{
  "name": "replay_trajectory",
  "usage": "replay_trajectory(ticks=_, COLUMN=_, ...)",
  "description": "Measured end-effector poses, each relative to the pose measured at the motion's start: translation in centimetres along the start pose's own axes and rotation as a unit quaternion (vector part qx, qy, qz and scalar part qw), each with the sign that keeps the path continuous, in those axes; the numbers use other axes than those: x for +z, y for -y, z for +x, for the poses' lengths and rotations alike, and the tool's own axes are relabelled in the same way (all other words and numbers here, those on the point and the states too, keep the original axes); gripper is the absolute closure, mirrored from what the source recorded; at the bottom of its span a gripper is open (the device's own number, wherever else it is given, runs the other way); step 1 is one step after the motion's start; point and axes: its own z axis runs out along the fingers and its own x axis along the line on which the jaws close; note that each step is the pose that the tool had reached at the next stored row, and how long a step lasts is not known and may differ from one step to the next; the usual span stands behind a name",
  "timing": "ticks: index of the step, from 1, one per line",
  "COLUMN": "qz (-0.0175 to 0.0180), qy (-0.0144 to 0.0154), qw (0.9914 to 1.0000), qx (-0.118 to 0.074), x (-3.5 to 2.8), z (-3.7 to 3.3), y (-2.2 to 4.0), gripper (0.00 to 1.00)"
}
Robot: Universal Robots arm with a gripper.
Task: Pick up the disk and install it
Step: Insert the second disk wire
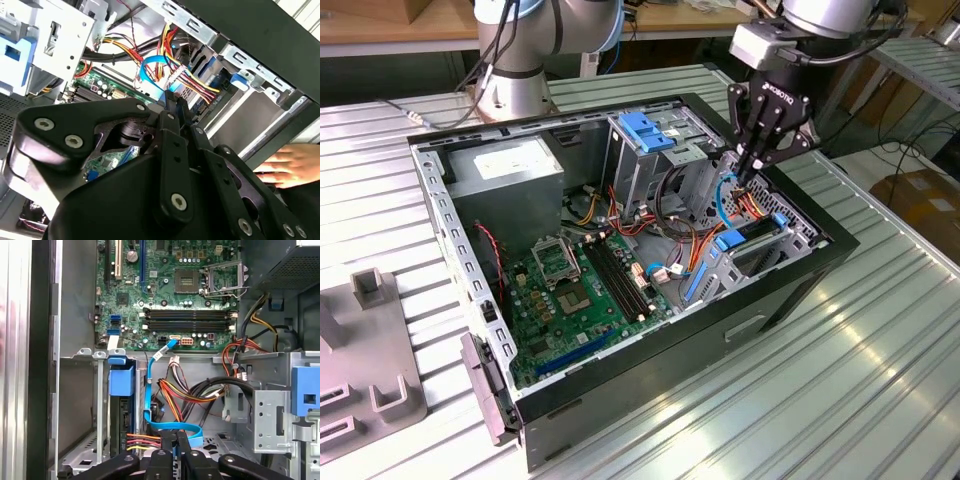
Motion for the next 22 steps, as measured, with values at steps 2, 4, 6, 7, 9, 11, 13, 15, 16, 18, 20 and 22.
replay_trajectory(ticks=2, qz=0.0, qy=0.0, qw=1.0, qx=0.0, x=0.02, z=0.15, y=-0.01, gripper=0.84)
replay_trajectory(ticks=4, qz=0.0, qy=0.0, qw=1.0, qx=0.0, x=0.04, z=0.4, y=-0.02, gripper=0.84)
replay_trajectory(ticks=6, qz=0.0, qy=0.0003, qw=1.0, qx=-0.001, x=0.08, z=0.81, y=-0.07, gripper=0.84)
replay_trajectory(ticks=7, qz=0.0001, qy=0.0009, qw=1.0, qx=-0.001, x=0.09, z=1.02, y=-0.1, gripper=0.84)
replay_trajectory(ticks=9, qz=0.0002, qy=0.0045, qw=0.99999, qx=-0.001, x=0.15, z=1.84, y=-0.24, gripper=0.84)
replay_trajectory(ticks=11, qz=0.0004, qy=0.0077, qw=0.99997, qx=-0.001, x=0.22, z=2.47, y=-0.32, gripper=0.84)
replay_trajectory(ticks=13, qz=0.0008, qy=0.0112, qw=0.99994, qx=-0.001, x=0.25, z=2.82, y=-0.36, gripper=0.84)
replay_trajectory(ticks=15, qz=0.0017, qy=0.0144, qw=0.99989, qx=-0.001, x=0.29, z=3.03, y=-0.39, gripper=0.84)
replay_trajectory(ticks=16, qz=0.0021, qy=0.0156, qw=0.99988, qx=-0.002, x=0.32, z=3.16, y=-0.41, gripper=0.84)
replay_trajectory(ticks=18, qz=0.0032, qy=0.0183, qw=0.99983, qx=-0.002, x=0.38, z=3.54, y=-0.49, gripper=0.84)
replay_trajectory(ticks=20, qz=0.0038, qy=0.0203, qw=0.99978, qx=-0.003, x=0.45, z=3.87, y=-0.62, gripper=0.84)
replay_trajectory(ticks=22, qz=0.004, qy=0.0215, qw=0.99975, qx=-0.004, x=0.56, z=4.16, y=-1.06, gripper=0.84)
